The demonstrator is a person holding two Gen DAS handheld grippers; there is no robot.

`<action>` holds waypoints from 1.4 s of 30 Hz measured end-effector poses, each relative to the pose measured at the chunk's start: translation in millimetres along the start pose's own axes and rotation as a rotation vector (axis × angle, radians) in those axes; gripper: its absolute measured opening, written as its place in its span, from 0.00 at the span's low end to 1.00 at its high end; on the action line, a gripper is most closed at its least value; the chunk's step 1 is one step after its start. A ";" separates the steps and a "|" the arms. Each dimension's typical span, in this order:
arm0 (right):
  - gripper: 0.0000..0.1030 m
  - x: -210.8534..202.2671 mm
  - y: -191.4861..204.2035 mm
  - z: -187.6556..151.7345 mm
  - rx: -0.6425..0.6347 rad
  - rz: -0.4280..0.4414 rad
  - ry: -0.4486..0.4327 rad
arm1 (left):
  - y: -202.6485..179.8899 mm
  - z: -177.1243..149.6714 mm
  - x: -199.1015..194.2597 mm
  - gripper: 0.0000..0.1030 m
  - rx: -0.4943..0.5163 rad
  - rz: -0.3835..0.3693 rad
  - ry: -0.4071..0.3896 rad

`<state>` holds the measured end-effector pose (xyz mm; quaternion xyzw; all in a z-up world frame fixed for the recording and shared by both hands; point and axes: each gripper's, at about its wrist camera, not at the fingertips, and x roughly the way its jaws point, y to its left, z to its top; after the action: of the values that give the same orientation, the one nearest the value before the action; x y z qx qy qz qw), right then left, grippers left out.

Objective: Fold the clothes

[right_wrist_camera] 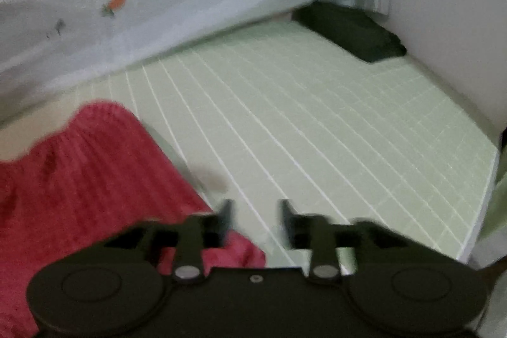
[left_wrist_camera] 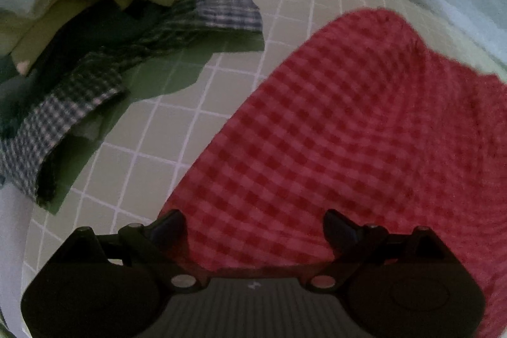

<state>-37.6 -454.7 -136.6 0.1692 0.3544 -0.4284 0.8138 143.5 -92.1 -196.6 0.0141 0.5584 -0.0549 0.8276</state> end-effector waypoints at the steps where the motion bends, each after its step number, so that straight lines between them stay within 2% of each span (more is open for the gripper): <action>1: 0.55 -0.8 1.8 3.1 -0.004 0.014 -0.020 | 0.4 0.9 -4.3 0.92 0.003 -0.002 -0.018; 3: 0.63 1.9 6.8 11.3 -0.021 0.065 -0.044 | -2.4 6.0 -10.8 0.92 0.032 0.004 -0.054; 6: 0.73 18.0 19.4 24.2 -0.049 0.183 -0.027 | -10.3 22.1 -12.8 0.92 0.086 0.001 -0.096; 10: 0.75 52.9 45.6 37.4 -0.118 0.288 0.033 | -17.6 49.1 -2.3 0.92 0.092 0.002 -0.108; 14: 0.75 90.9 66.9 46.9 -0.176 0.336 0.088 | -24.3 76.9 15.6 0.90 0.093 -0.011 -0.087; 16: 0.72 107.8 76.3 52.5 -0.191 0.360 0.120 | -29.8 89.2 25.0 0.82 0.110 -0.018 -0.072; 17: 0.70 116.2 81.0 55.3 -0.199 0.373 0.137 | -33.0 94.4 30.0 0.80 0.118 -0.027 -0.061; 19: 0.60 128.5 89.4 61.2 -0.217 0.392 0.158 | -38.7 101.8 39.3 0.67 0.126 -0.037 -0.044; 20: 0.47 132.8 93.1 64.3 -0.228 0.400 0.165 | -41.2 104.5 42.7 0.64 0.130 -0.036 -0.042; 21: 0.29 137.2 96.9 67.4 -0.239 0.407 0.171 | -43.7 107.1 46.0 0.53 0.134 -0.035 -0.040; 22: 0.18 141.3 100.7 70.6 -0.250 0.416 0.177 | -46.2 109.7 49.4 0.41 0.137 -0.034 -0.038; 23: 0.02 143.1 104.5 75.0 -0.260 0.435 0.176 | -48.0 113.8 50.2 0.30 0.137 -0.035 -0.050; 24: 0.01 141.0 106.9 81.3 -0.261 0.426 0.140 | -49.3 119.0 49.2 0.00 0.133 -0.038 -0.073; 29: 0.03 130.3 119.1 113.0 -0.263 0.384 -0.039 | -53.8 144.6 42.8 0.01 0.096 -0.056 -0.188; 31: 0.31 125.3 119.3 123.1 -0.243 0.352 -0.088 | -49.7 150.4 36.2 0.12 0.040 -0.071 -0.228; 32: 0.58 122.3 117.3 126.7 -0.227 0.330 -0.103 | -48.2 149.0 32.3 0.19 0.036 -0.062 -0.236; 33: 0.62 118.7 113.1 125.9 -0.220 0.311 -0.111 | -46.7 147.7 28.3 0.32 0.032 -0.054 -0.243; 34: 0.61 117.8 104.8 118.0 -0.210 0.300 -0.092 | -45.3 146.3 24.4 0.45 0.029 -0.046 -0.251; 36: 0.61 116.0 88.1 102.1 -0.189 0.278 -0.055 | -40.5 140.0 17.8 0.57 0.023 -0.030 -0.254; 40: 0.61 112.4 54.7 70.4 -0.148 0.235 0.018 | -22.1 108.6 11.0 0.65 0.021 0.004 -0.200; 42: 0.62 110.6 37.9 54.5 -0.127 0.213 0.055 | -12.8 92.9 7.6 0.66 0.020 0.021 -0.173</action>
<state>59.2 -528.3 -179.8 0.1656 0.3831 -0.3112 0.8538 230.6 -113.2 -168.1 0.0235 0.4840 -0.0528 0.8731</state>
